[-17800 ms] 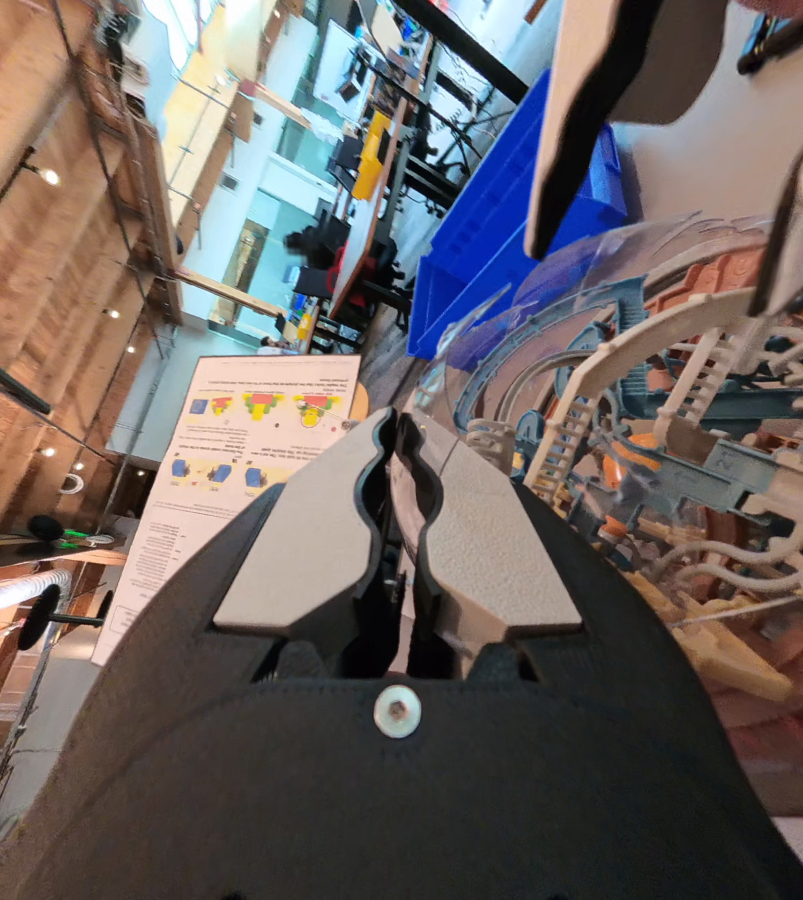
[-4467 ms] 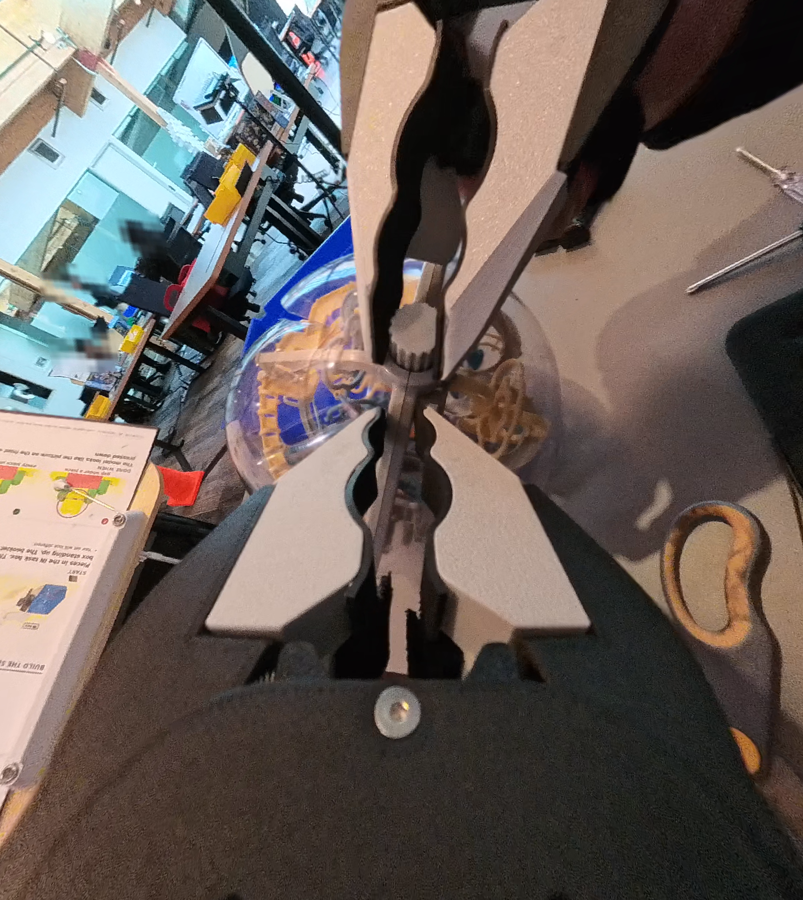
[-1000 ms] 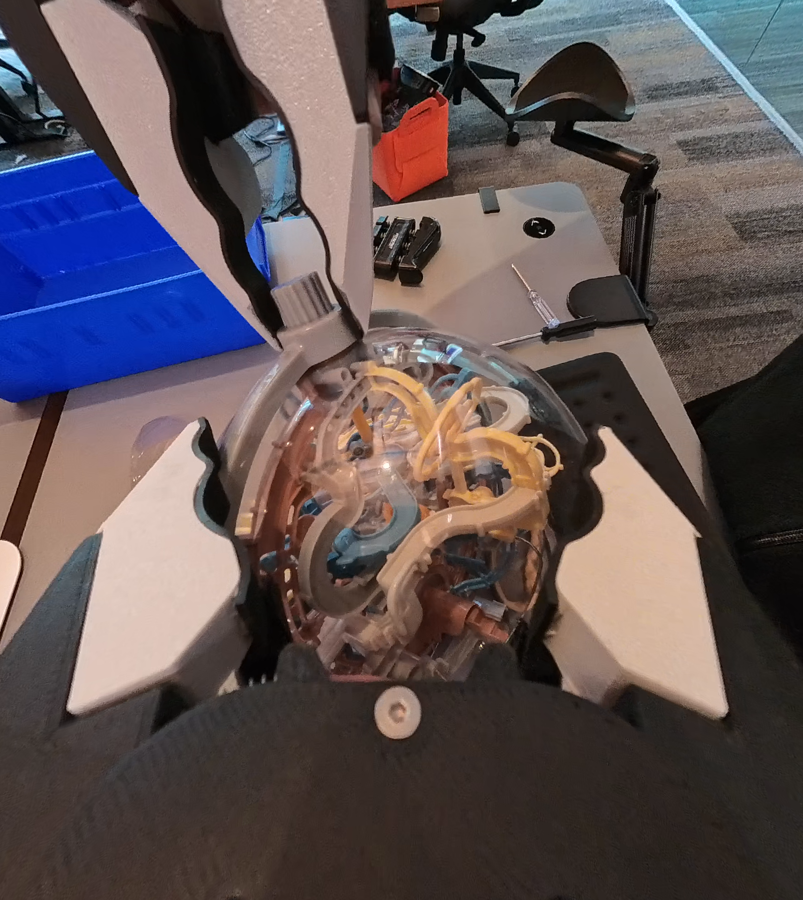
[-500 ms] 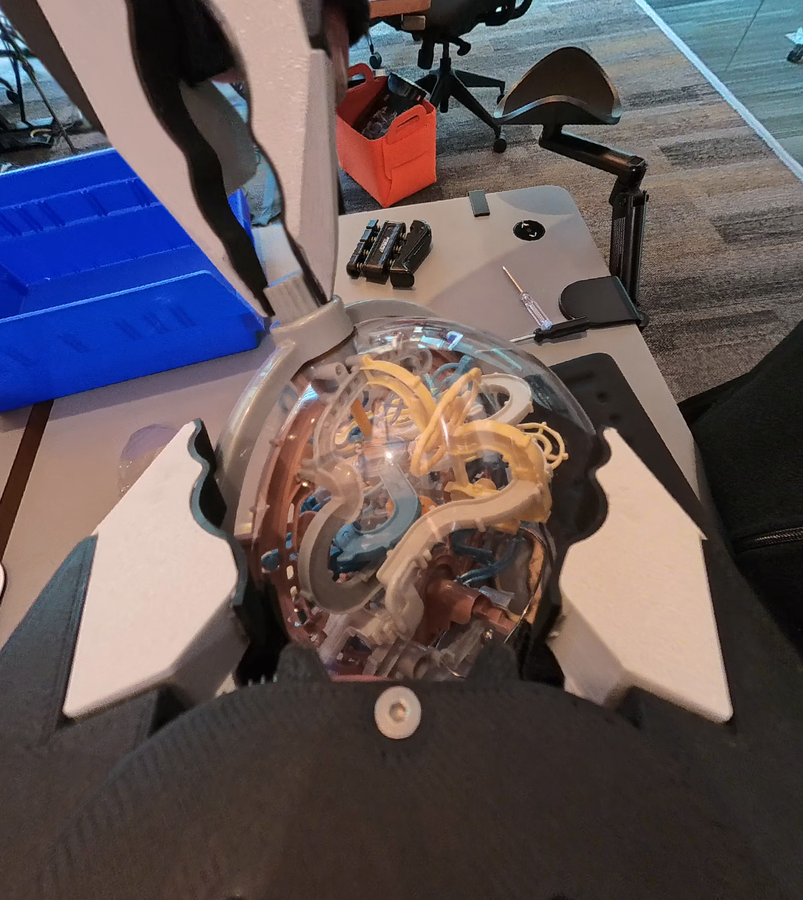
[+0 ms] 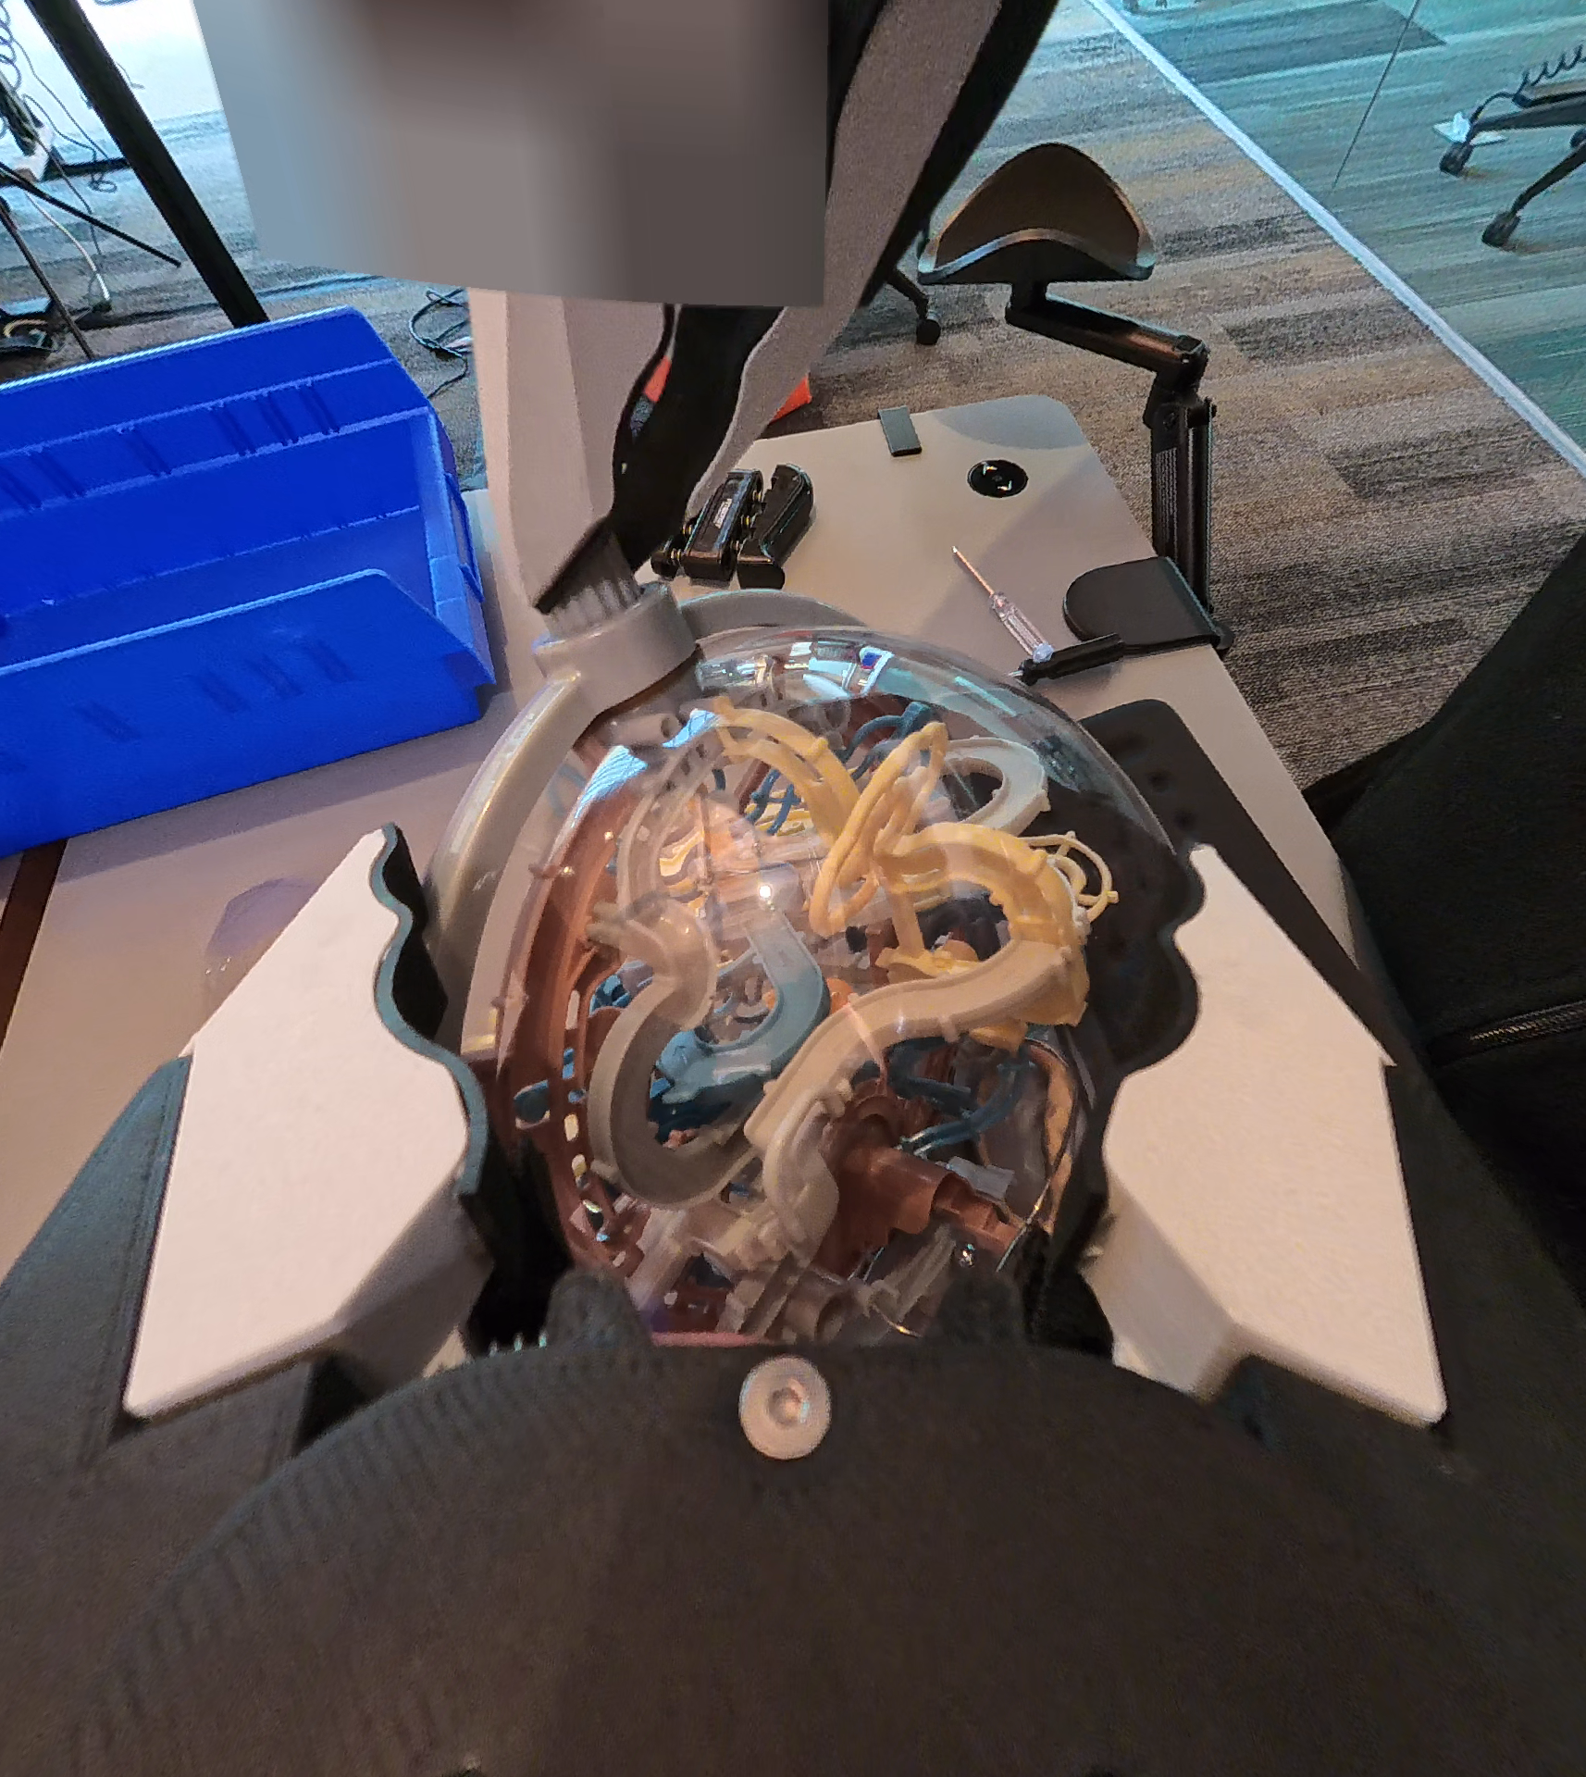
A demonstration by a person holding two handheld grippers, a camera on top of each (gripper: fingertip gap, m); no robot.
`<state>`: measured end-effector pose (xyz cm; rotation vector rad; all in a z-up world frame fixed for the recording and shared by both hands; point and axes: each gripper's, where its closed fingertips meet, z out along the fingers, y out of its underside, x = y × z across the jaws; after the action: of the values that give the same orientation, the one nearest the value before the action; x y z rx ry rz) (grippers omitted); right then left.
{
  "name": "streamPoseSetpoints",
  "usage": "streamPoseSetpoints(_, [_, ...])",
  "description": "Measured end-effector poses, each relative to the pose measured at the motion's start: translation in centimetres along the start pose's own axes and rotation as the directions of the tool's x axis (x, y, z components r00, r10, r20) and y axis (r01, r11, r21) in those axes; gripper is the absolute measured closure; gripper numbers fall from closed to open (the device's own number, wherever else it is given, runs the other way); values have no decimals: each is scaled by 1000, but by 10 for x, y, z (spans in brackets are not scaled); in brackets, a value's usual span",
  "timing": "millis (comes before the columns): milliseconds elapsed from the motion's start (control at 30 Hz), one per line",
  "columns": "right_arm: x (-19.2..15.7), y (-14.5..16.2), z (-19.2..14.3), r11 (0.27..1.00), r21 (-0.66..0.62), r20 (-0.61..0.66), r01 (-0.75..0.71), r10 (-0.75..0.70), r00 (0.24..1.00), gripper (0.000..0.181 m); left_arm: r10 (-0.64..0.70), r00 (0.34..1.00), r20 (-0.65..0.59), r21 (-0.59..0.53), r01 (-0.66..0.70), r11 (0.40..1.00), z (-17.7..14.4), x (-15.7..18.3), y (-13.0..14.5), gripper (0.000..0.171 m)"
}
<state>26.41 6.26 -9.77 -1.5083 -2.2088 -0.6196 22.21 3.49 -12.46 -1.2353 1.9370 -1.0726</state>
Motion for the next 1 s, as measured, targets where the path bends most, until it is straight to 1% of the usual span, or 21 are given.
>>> streamPoseSetpoints(33, [0, 0, 0, 999, 5, -24, -31, 32, 999, 166, 1, 1000, -3, 3, -1, 1000, 0, 0, 0, 30])
streamPoseSetpoints(133, [-1, 1, -1, 988, 40, -65, -150, 152, 986, 165, 5, 1000, 0, -4, -5, 1000, 1, 0, 0, 28])
streamPoseSetpoints(167, [0, 1, -1, 976, 65, -70, -206, 210, 975, 165, 7, 1000, 1, -4, -7, 1000, 1, 1, 0, 30])
streamPoseSetpoints(200, [1, 0, -2, 959, 101, -74, -265, 273, 959, 165, 9, 1000, 4, -9, -9, 1000, 0, 0, 1, 28])
streamPoseSetpoints(267, [2, 1, -1, 924, 154, -78, -350, 365, 928, 166, 3, 1000, 6, -5, -3, 1000, 0, -1, 1, 30])
streamPoseSetpoints(300, [1, 1, -1, 907, 173, -58, -385, 399, 915, 166, 5, 1000, 3, -2, -5, 1000, 1, 0, 1, 30])
streamPoseSetpoints(333, [0, 1, -2, 885, 197, -7, -423, 433, 902, 166, 6, 1000, -5, 2, -6, 1000, 1, 1, 0, 31])
streamPoseSetpoints(367, [-3, 0, -4, 856, 222, 76, -466, 462, 884, 165, 7, 1000, -15, 10, -7, 1000, 1, 3, -2, 31])
streamPoseSetpoints(433, [-6, -2, -7, 813, 245, 243, -528, 476, 845, 163, 18, 1000, -14, 5, -18, 1000, 2, 5, -3, 29])
streamPoseSetpoints(500, [-6, -1, -5, 793, 236, 348, -561, 470, 811, 162, 16, 1000, -9, -3, -16, 1000, 3, 4, -2, 28])
streamPoseSetpoints(567, [-3, -4, -4, 769, 256, 426, -585, 454, 783, 159, 17, 1000, -8, -4, -17, 1000, 2, 4, -1, 28])
streamPoseSetpoints(600, [-4, -5, -4, 755, 257, 471, -603, 446, 761, 162, 18, 1000, -11, 1, -18, 1000, 2, 4, -1, 28])
streamPoseSetpoints(667, [-6, -5, -3, 735, 236, 558, -636, 434, 707, 162, 18, 1000, -14, 3, -18, 1000, 2, 4, -2, 27])
streamPoseSetpoints(733, [-8, -6, -4, 721, 245, 609, -648, 405, 682, 163, 25, 999, -20, 5, -25, 1000, 2, 5, -2, 29])
streamPoseSetpoints(767, [-8, -8, -5, 712, 255, 630, -655, 392, 671, 163, 27, 999, -26, 14, -27, 1000, 2, 6, -3, 28])
streamPoseSetpoints(833, [-8, -8, -4, 713, 274, 622, -646, 381, 684, 164, 21, 999, -26, 15, -21, 1000, 2, 5, -2, 30])
streamPoseSetpoints(900, [-4, -7, -2, 715, 279, 575, -640, 409, 708, 164, 15, 1000, -23, 15, -14, 1000, 1, 3, 0, 26])
streamPoseSetpoints(933, [-4, -7, -2, 716, 286, 550, -637, 422, 720, 165, 16, 1000, -27, 23, -15, 1000, 1, 3, -1, 29])
streamPoseSetpoints(1000, [-4, -8, -5, 717, 305, 484, -626, 450, 751, 165, 15, 999, -33, 33, -14, 999, 0, 5, -3, 28])
